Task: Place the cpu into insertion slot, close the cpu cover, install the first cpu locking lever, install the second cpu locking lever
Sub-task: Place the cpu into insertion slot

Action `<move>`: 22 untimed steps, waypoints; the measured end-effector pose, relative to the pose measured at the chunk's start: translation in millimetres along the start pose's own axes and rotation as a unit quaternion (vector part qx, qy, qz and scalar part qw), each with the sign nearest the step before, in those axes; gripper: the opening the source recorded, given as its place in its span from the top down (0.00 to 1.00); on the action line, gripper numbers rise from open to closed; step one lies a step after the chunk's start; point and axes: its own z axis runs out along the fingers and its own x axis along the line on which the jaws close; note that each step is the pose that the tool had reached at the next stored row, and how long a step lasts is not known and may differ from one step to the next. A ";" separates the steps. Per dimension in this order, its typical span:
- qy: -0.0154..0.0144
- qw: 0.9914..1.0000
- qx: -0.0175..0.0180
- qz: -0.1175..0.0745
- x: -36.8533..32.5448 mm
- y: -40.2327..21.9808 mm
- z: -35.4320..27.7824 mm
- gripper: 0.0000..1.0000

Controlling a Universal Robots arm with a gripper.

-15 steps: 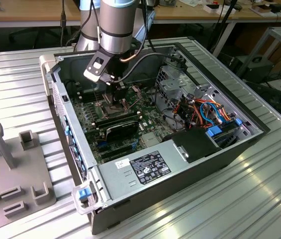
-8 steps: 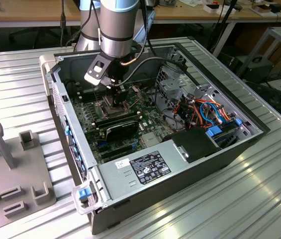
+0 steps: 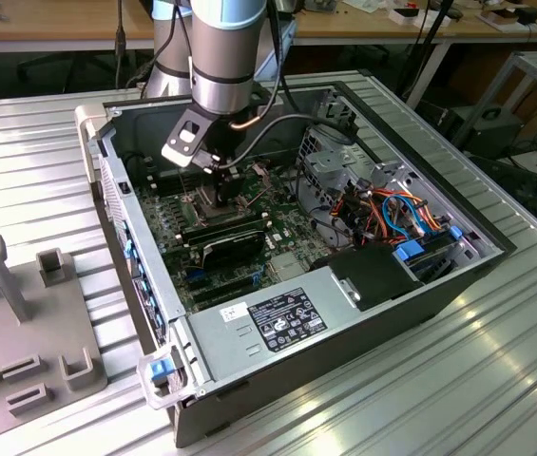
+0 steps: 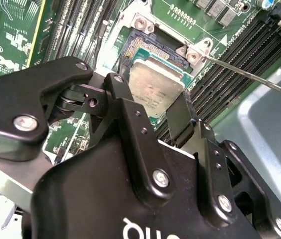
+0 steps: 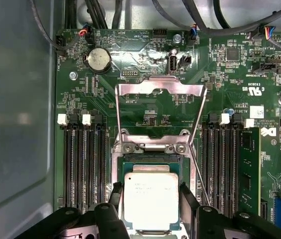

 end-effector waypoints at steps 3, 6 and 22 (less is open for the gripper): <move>0.000 1.000 0.000 0.000 0.0 -0.1 1.1 0.46; 0.000 1.000 0.000 0.000 0.1 -0.1 2.2 0.46; 0.000 1.000 0.000 0.000 0.2 -0.5 10.1 0.46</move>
